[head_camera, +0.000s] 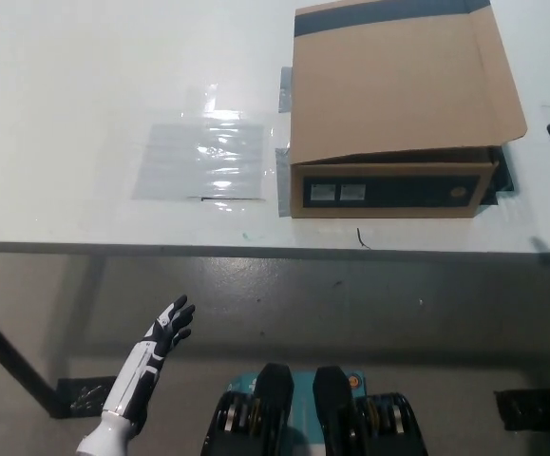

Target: A small storage box is placed at the center of the table and the robot uses its right hand to slide under its lid and push it upwards to open it

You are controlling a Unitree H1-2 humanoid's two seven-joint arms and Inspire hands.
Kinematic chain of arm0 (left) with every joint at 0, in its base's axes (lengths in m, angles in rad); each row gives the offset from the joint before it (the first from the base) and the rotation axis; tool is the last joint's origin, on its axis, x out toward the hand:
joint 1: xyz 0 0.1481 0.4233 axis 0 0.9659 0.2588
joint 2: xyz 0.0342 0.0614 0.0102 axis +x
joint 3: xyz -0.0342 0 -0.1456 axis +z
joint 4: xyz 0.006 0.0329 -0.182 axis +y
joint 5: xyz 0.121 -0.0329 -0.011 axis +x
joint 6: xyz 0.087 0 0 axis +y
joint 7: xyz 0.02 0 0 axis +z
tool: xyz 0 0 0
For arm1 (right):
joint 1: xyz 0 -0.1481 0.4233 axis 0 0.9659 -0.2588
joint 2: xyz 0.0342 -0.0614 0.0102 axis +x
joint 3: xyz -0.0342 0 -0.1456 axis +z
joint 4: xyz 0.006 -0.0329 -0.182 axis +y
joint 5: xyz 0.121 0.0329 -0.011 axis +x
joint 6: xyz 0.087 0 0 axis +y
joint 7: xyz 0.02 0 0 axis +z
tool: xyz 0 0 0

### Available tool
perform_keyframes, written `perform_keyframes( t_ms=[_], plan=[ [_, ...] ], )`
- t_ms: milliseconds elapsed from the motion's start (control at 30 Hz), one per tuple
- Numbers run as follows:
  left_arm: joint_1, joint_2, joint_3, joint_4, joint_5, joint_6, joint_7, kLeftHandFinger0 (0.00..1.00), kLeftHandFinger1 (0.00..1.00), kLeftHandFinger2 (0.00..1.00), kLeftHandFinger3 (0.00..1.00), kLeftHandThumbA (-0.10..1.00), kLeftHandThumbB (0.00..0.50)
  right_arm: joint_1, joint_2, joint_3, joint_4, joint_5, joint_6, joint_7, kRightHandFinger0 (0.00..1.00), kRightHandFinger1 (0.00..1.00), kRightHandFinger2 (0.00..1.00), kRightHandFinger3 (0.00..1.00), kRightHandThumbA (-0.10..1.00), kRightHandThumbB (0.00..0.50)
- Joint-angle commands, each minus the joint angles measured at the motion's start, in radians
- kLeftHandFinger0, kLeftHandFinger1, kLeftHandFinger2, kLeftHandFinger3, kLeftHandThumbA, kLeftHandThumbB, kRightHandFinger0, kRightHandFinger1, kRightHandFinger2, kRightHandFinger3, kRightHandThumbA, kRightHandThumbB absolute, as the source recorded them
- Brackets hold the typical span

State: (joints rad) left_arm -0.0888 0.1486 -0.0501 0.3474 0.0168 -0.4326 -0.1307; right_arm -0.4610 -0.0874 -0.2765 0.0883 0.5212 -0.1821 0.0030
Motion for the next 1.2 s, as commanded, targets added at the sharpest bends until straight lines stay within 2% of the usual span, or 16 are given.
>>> perform_keyframes(
  t_ms=[0, 400, 500, 1167],
  plan=[
    [-0.021, 0.01, -0.003, -0.018, -0.011, -0.037, -0.017, 1.0, 1.0, 1.0, 1.0, 1.0, 0.5, -0.081, 0.014, -0.026, 0.017, 0.094, 0.038, 0.007, 1.0, 1.0, 1.0, 1.0, 1.0, 0.289],
    [-0.021, 0.012, -0.004, -0.018, -0.004, -0.037, -0.013, 1.0, 1.0, 1.0, 1.0, 1.0, 0.5, -0.142, 0.057, -0.051, 0.074, 0.143, 0.085, -0.004, 1.0, 1.0, 1.0, 1.0, 1.0, 0.279],
    [-0.023, 0.01, -0.003, -0.016, -0.009, -0.037, -0.014, 1.0, 1.0, 1.0, 1.0, 1.0, 0.5, -0.147, 0.076, -0.049, 0.063, 0.158, 0.099, -0.007, 1.0, 1.0, 1.0, 1.0, 1.0, 0.258],
    [-0.023, 0.013, -0.002, -0.018, -0.008, -0.037, -0.014, 1.0, 1.0, 1.0, 1.0, 1.0, 0.5, -0.171, 0.11, -0.051, 0.133, 0.158, 0.097, 0.004, 1.0, 1.0, 1.0, 1.0, 1.0, 0.234]
  ],
)
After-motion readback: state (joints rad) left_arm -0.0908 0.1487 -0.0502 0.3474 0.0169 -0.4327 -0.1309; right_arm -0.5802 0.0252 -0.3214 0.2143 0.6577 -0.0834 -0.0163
